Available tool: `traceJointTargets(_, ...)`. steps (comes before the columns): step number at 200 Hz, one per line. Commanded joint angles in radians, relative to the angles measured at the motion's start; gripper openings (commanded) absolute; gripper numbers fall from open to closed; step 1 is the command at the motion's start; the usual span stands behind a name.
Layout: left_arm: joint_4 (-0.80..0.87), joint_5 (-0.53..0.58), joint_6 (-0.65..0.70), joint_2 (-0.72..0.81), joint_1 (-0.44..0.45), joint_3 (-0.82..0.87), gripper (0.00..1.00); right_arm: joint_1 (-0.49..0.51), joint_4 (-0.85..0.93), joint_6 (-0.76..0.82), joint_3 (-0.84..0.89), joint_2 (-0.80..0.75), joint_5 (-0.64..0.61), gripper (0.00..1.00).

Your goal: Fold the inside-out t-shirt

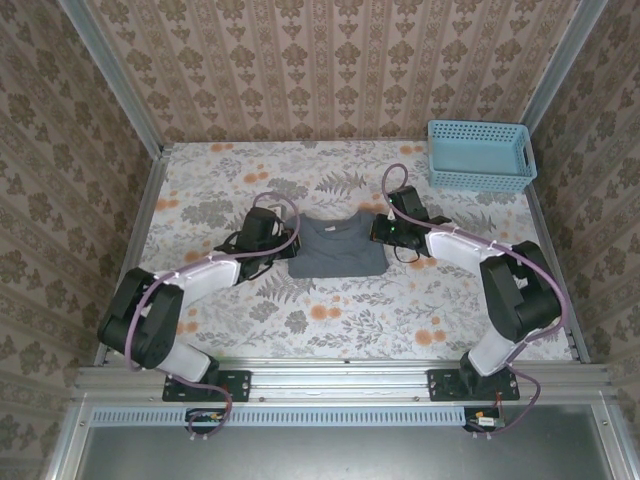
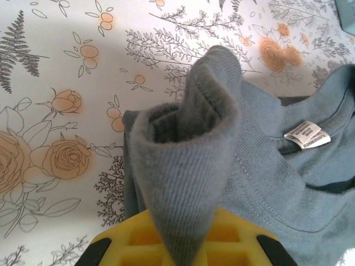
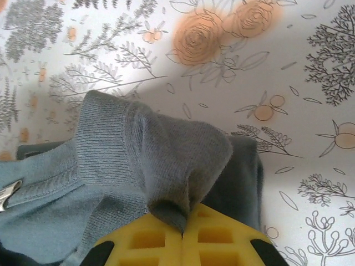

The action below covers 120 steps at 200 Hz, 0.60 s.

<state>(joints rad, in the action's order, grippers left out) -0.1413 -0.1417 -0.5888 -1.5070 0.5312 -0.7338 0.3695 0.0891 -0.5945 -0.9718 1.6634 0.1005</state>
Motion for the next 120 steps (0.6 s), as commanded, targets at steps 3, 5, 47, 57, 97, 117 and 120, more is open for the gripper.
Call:
traceJointTargets(3,-0.012,-0.014,0.014,-0.049,-0.019,-0.046,0.06,-0.021,0.042,0.001,-0.037,0.034,-0.087,0.00)
traceJointTargets(5,-0.009,-0.013,0.014,-0.054,-0.019,-0.048,0.07,-0.021,0.043,0.001,-0.038,0.036,-0.090,0.00)
traceJointTargets(47,0.105,0.014,0.012,-0.120,-0.035,-0.113,0.21,-0.024,0.068,0.012,-0.064,0.066,-0.103,0.05)
traceJointTargets(57,0.150,0.041,0.003,-0.110,-0.041,-0.124,0.29,-0.024,0.086,0.023,-0.074,0.058,-0.107,0.19)
traceJointTargets(97,0.442,0.187,-0.001,0.020,-0.040,-0.221,0.53,-0.008,0.246,0.096,-0.117,-0.065,-0.221,0.60)
traceJointTargets(117,0.483,0.229,0.017,0.107,0.013,-0.235,0.61,0.037,0.329,0.146,-0.138,-0.114,-0.271,0.65)
traceJointTargets(120,0.482,0.230,0.018,0.115,0.025,-0.237,0.62,0.046,0.336,0.148,-0.139,-0.118,-0.272,0.65)
